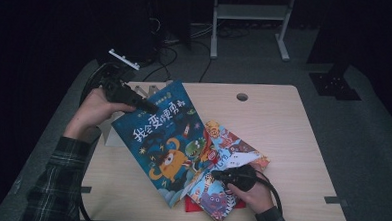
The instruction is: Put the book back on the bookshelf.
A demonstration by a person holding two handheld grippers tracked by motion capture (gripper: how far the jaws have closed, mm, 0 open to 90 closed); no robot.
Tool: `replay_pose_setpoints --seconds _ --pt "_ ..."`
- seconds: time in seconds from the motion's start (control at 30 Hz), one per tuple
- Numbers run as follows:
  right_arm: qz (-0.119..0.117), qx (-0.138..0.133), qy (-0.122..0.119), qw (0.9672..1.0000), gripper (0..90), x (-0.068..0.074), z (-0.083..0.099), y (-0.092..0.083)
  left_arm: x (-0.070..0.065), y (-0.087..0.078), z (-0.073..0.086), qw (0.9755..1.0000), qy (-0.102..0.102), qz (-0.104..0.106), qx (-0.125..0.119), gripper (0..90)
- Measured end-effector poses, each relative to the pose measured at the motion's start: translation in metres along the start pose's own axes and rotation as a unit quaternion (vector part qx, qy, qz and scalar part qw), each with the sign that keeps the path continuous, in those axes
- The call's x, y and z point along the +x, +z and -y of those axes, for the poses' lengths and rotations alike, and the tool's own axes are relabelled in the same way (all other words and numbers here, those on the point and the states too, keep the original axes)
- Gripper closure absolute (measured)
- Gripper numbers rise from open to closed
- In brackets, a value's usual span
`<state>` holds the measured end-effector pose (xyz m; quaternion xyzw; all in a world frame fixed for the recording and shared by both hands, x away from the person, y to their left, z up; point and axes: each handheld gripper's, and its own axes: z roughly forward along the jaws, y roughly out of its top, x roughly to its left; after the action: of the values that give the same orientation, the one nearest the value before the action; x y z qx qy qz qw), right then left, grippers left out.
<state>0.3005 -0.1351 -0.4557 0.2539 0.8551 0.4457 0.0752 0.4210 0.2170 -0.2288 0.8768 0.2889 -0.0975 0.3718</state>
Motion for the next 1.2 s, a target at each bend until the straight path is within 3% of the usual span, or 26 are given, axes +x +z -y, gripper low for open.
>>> replay_pose_setpoints --seconds 0.53,0.87,1.2 --pt "0.037 -0.011 0.031 0.9988 81.7 -0.017 0.012 -0.015 -0.020 -0.004 -0.018 0.9996 0.022 0.003 0.018 79.4" --pt "0.065 -0.022 0.034 0.9971 69.3 -0.023 0.016 -0.019 -0.032 -0.004 -0.023 0.9988 0.035 0.021 0.026 82.3" --pt "0.097 -0.021 0.036 0.9945 45.5 -0.029 0.021 -0.024 -0.046 -0.008 -0.027 0.9978 0.056 -0.001 0.035 82.4"
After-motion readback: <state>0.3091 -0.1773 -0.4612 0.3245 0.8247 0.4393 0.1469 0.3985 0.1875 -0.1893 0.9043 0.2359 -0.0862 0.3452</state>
